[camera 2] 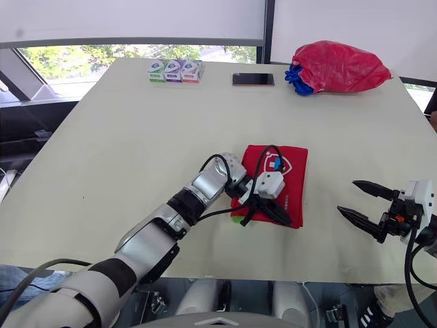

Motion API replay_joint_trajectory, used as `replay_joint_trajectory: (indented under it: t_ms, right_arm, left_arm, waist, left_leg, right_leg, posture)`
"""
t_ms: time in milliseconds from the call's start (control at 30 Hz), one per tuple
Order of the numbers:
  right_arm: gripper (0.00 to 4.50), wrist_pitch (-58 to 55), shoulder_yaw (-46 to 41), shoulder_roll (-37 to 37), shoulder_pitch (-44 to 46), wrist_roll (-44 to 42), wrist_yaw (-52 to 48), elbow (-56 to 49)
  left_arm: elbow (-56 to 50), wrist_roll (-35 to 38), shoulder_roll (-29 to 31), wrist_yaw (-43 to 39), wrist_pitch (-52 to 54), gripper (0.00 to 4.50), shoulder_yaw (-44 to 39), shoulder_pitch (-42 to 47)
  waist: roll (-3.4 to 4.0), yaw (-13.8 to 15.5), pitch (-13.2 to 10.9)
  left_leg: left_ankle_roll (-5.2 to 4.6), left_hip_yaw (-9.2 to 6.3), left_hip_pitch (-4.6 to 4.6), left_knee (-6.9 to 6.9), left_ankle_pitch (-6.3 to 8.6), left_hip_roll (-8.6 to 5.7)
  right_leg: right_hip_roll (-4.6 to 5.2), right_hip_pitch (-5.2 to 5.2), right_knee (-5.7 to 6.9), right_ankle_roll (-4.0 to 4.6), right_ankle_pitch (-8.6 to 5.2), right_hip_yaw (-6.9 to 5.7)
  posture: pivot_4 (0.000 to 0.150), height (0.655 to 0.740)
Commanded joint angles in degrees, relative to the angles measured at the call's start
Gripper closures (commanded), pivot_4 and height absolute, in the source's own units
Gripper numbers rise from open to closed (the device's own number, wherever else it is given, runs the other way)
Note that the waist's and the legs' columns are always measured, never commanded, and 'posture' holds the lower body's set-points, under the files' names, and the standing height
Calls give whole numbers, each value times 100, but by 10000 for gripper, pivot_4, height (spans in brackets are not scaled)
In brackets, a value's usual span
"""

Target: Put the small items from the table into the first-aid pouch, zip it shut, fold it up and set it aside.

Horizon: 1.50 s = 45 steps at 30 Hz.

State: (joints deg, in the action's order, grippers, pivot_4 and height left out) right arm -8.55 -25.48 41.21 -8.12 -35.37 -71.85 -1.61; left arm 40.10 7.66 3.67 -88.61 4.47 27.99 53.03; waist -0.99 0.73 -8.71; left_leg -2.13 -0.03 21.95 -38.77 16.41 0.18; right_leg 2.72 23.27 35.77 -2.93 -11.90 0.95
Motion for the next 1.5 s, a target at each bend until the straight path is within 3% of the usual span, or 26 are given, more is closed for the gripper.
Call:
replay_joint_trajectory:
  t_ms: [33,267,400,567,1200,1333,1500]
  right_arm:
    - [0,53,-98,16,3,-94,34,-155]
    - [0,50,-93,14,-8,-120,66,-193]
    - [0,85,-92,27,5,-106,59,-179]
    - [0,74,-128,21,-91,-119,75,-261]
    - [0,-105,-81,80,-150,-358,16,-463]
    - [0,-300,-2,115,-77,-160,415,-496]
    - [0,-1438,-130,174,164,-668,1219,-789]
  left_arm:
    - [206,409,-232,292,94,44674,-750,635]
    - [1732,-166,-291,1257,-702,44674,-1188,1491]
    - [2454,-713,-334,1385,-1118,44674,-991,1628]
    - [3097,-1189,-587,2221,-1016,44674,-952,1649]
    - [3517,-1546,-546,4296,89,44674,-1480,1777]
    - [3441,-1430,-357,4685,-425,44674,-1782,1784]
    - [3109,-928,134,3841,-1431,44674,-2376,1807]
  waist:
    - [-2,10,-2]
    - [-3,-9,-3]
    - [-6,-4,-5]
    - [-9,18,-4]
    - [-5,5,3]
    - [-5,3,3]
    - [-6,-95,-3]
  left_leg:
    - [0,-1,6,-1,0,-1]
    - [-3,-3,10,-7,2,-6]
    - [-3,-3,11,-7,2,-5]
    - [-4,-8,14,-10,2,-9]
    - [-5,-9,-5,-10,3,-8]
    - [-4,-9,-8,-10,3,-8]
    - [-3,-1,-1,-8,3,0]
  right_leg:
    - [0,5,0,-2,1,-1]
    - [-3,7,-1,-5,6,1]
    - [-5,7,-1,-3,8,1]
    - [-4,5,-1,-6,7,3]
    - [-4,-12,1,-23,-3,4]
    - [-4,-13,2,-23,-3,5]
    - [-6,3,10,-2,9,9]
  posture:
    - [1500,7400]
    - [1500,7400]
    - [1500,7400]
    - [1500,7400]
    - [1500,7400]
    - [1500,7400]
    - [1500,7400]
